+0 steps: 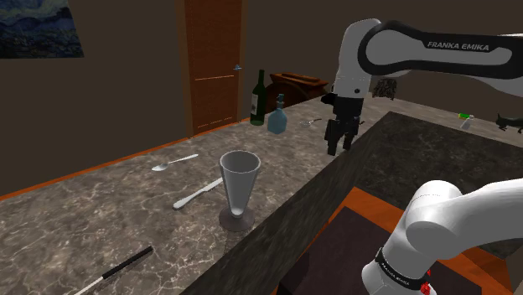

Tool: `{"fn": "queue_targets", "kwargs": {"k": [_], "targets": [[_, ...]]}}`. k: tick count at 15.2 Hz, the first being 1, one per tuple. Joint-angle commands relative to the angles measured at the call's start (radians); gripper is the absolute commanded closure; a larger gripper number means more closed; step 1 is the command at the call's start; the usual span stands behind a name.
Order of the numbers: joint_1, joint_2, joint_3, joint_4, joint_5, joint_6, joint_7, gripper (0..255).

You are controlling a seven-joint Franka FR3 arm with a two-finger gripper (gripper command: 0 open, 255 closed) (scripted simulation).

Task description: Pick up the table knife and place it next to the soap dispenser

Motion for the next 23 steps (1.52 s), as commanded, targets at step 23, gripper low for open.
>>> {"fn": "queue_targets", "kwargs": {"k": [23], "targets": [[-0.151, 0.498, 0.600, 0.136, 0.164, 0.595, 1.124, 0]]}}
